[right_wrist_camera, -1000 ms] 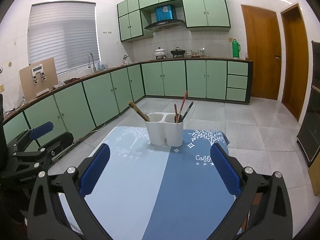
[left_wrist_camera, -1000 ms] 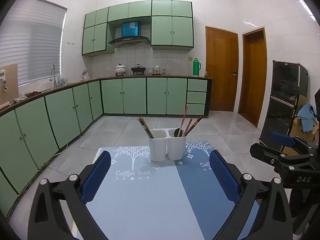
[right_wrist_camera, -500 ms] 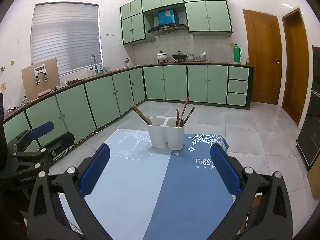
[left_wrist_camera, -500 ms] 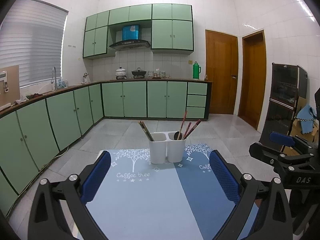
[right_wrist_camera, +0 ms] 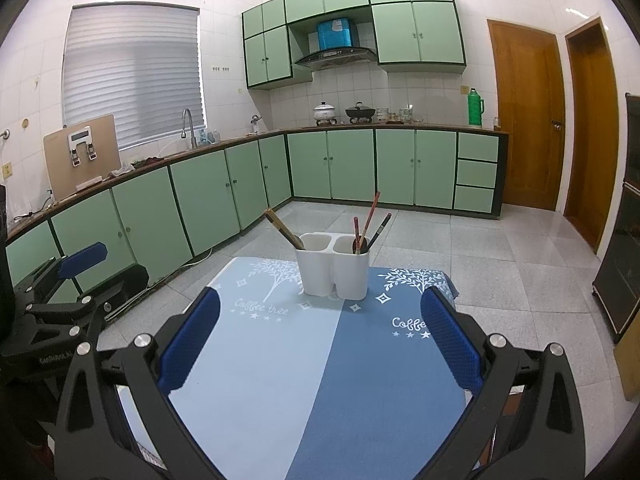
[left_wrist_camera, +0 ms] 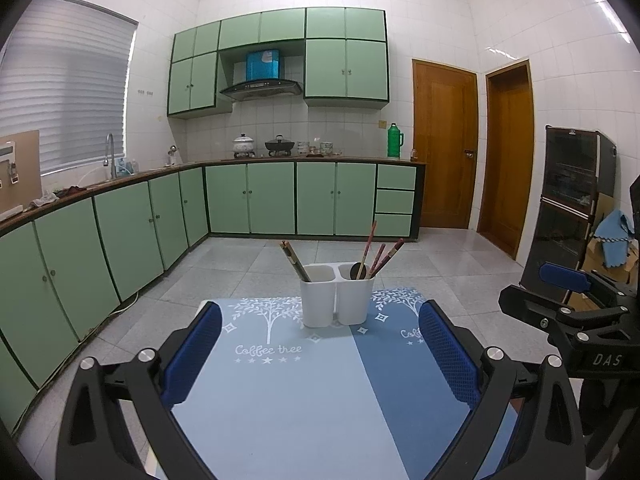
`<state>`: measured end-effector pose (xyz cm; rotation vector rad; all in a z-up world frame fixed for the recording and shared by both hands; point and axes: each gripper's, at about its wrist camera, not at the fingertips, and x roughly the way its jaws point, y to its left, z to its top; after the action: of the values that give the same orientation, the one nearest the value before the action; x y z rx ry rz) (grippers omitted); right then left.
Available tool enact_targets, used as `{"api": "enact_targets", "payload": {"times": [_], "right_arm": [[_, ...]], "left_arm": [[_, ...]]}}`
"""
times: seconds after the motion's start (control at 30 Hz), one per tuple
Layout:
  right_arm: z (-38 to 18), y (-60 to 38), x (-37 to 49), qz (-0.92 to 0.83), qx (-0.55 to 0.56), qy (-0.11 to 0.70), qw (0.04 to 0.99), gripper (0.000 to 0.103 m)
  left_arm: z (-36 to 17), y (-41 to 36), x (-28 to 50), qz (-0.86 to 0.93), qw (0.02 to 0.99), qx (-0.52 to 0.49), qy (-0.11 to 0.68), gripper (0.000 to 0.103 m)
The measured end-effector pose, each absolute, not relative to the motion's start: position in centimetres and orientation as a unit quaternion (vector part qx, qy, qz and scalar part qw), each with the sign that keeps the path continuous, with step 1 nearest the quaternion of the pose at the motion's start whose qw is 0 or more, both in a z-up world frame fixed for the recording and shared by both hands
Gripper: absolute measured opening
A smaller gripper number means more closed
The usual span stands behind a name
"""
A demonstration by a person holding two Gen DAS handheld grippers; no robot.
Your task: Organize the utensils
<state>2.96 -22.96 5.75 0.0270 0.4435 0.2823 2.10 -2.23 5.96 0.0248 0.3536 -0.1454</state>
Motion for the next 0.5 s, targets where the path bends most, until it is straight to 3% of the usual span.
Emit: {"api": "enact_targets", "payload": {"times": [0.5], "right_arm": [[5.76, -22.95, 2.97, 0.14, 0.013, 0.22, 0.965, 0.097]], "left_arm": [[6.08, -2.1, 2.07, -0.072, 0.982, 0.015, 0.175, 0.097]]}}
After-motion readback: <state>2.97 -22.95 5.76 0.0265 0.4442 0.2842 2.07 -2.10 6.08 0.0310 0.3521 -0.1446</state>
